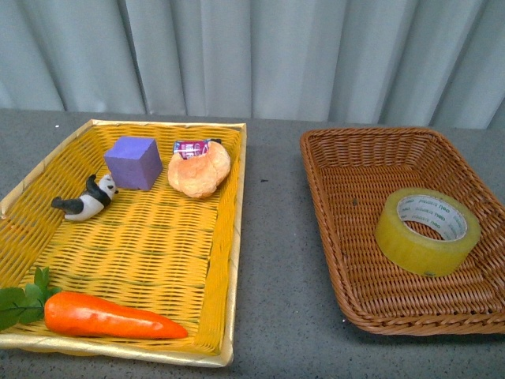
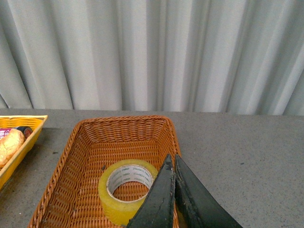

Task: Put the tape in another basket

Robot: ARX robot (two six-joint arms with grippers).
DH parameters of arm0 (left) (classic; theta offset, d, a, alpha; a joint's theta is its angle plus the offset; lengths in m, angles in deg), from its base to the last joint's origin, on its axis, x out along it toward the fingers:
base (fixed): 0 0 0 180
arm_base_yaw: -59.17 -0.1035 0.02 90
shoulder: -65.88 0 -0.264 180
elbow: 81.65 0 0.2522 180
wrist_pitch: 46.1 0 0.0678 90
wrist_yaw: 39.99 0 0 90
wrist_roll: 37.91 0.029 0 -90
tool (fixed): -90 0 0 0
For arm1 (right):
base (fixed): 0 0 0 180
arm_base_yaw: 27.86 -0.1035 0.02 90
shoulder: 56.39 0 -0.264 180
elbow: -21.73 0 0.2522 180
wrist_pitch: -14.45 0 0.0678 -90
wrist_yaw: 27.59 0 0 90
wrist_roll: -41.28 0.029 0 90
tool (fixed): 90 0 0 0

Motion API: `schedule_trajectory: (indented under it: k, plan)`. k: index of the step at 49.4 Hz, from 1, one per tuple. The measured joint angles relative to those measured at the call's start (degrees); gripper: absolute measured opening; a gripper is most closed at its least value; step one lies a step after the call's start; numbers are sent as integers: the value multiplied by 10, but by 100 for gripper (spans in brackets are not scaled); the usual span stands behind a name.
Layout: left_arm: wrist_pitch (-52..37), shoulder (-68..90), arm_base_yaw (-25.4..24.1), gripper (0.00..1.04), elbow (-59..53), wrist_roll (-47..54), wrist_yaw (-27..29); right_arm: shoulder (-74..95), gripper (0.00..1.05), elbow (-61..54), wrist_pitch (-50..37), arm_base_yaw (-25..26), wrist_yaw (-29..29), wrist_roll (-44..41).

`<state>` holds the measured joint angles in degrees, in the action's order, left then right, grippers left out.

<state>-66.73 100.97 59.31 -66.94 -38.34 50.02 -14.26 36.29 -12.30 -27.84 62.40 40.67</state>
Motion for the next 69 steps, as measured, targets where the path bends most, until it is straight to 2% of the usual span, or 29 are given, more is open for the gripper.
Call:
schedule_trajectory:
  k: [37, 53, 57, 62, 66, 69]
  plan:
    - [198, -208, 0, 4, 0, 0, 0, -245, 1, -5, 228, 0, 0, 0]
    - [242, -250, 0, 4, 0, 0, 0, -298, 1, -5, 280, 0, 0, 0]
    - [326, -315, 0, 4, 0, 0, 0, -311, 1, -5, 293, 0, 0, 0]
    - [341, -346, 0, 4, 0, 0, 0, -322, 1, -5, 305, 0, 0, 0]
    - [342, -348, 0, 4, 0, 0, 0, -383, 1, -5, 384, 0, -1, 0]
    - [343, -348, 0, 4, 0, 0, 0, -409, 1, -5, 401, 0, 0, 0]
